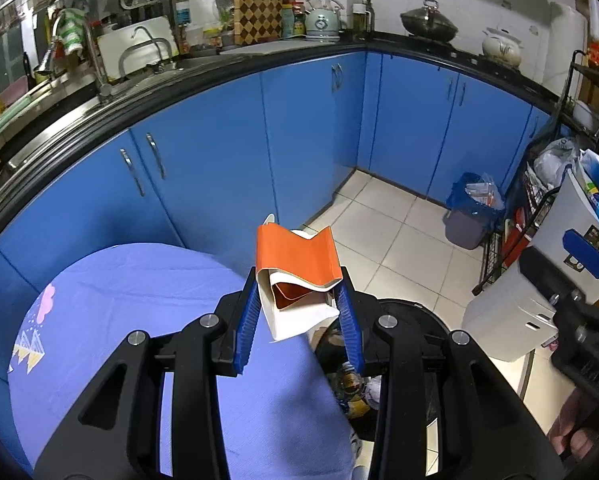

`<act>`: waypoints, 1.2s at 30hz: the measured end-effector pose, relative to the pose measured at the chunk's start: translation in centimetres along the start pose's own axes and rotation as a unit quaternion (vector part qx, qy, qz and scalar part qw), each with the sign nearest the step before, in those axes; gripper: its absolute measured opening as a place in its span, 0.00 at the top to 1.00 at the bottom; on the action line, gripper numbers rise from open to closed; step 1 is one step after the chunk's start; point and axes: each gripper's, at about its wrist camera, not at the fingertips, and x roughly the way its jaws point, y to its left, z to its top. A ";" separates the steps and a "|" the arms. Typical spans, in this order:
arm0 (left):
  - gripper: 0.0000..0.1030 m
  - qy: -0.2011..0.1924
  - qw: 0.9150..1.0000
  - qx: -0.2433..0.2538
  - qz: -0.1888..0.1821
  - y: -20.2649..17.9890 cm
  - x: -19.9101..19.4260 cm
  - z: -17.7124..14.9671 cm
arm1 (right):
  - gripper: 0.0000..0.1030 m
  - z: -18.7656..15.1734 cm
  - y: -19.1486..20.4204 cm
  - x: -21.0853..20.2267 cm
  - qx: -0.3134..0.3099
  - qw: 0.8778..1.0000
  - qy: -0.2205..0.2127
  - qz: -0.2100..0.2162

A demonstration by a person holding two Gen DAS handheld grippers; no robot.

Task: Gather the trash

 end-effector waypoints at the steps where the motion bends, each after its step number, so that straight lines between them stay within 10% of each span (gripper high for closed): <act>1: 0.63 0.001 1.000 0.001 -0.003 -0.3 0.2 0.1 | 0.17 0.0 -0.5 0.0 0.007 1.000 0.001 -0.002; 15: 0.61 0.008 0.999 0.023 -0.032 -4.3 2.6 1.5 | 0.17 -0.7 -2.8 2.0 0.004 0.999 0.024 -0.035; 20: 0.17 -0.003 0.999 0.016 -0.038 -4.3 2.5 2.0 | 0.17 -0.5 -3.1 2.3 -0.005 0.998 0.020 -0.058; 36: 0.06 -0.017 0.999 0.004 -0.030 -1.9 0.2 1.3 | 0.17 -0.2 -0.3 1.5 -0.031 0.997 0.036 -0.065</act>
